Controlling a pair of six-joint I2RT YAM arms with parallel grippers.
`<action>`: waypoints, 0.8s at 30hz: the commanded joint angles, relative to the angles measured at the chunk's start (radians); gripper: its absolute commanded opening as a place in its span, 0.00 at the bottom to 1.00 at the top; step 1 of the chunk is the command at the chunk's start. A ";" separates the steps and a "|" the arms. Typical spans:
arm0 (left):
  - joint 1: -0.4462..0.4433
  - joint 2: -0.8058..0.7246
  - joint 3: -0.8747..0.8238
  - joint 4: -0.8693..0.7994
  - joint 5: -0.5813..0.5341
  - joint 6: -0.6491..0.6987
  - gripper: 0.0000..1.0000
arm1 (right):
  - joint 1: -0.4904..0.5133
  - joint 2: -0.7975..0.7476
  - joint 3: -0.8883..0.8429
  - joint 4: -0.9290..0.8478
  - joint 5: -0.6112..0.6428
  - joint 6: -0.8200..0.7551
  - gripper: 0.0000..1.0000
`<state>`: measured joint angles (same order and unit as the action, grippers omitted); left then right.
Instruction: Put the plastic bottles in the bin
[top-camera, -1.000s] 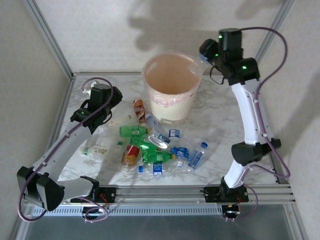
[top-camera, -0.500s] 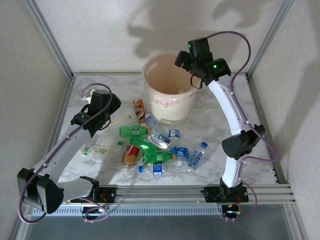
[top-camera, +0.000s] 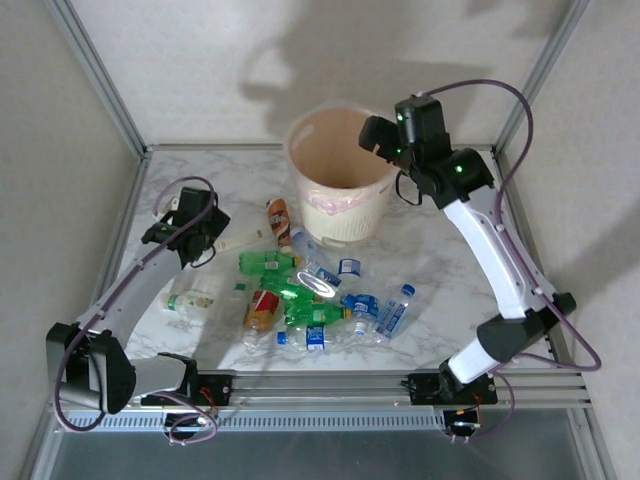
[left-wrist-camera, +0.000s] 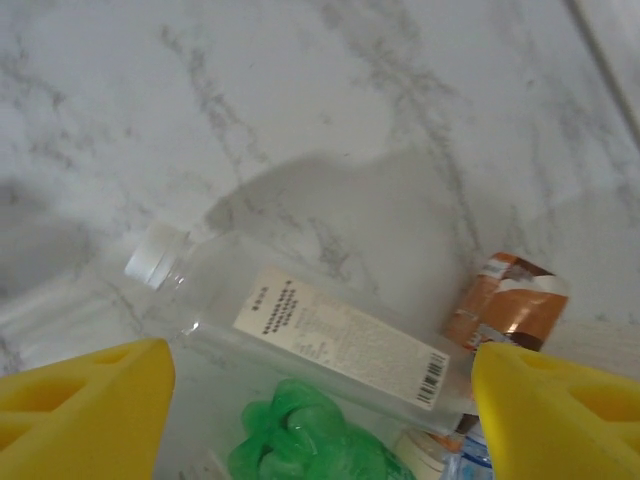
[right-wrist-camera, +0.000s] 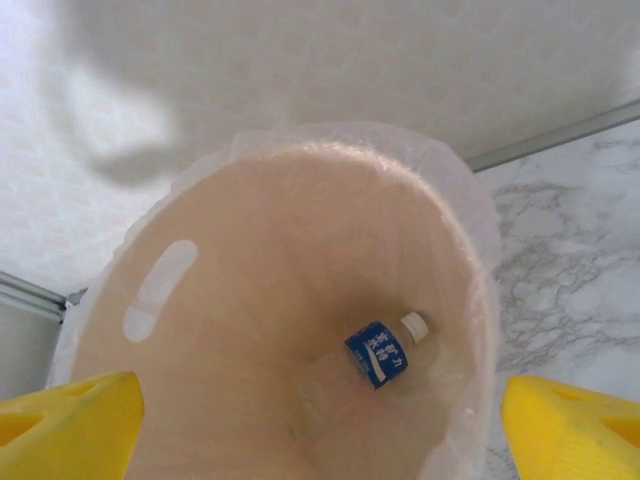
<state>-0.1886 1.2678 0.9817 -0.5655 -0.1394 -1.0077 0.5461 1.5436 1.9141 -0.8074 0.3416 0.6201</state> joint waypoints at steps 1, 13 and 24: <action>0.018 0.019 -0.040 -0.031 0.080 -0.136 0.79 | 0.004 -0.049 -0.079 0.037 0.025 0.006 0.93; 0.022 0.121 -0.083 0.029 0.169 -0.334 0.89 | 0.004 -0.145 -0.248 0.048 0.016 0.042 0.94; 0.021 0.247 -0.030 0.079 0.188 -0.439 0.90 | 0.005 -0.158 -0.273 0.046 0.005 0.049 0.95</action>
<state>-0.1749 1.4956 0.9119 -0.5018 0.0456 -1.3724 0.5461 1.4071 1.6497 -0.7780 0.3439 0.6548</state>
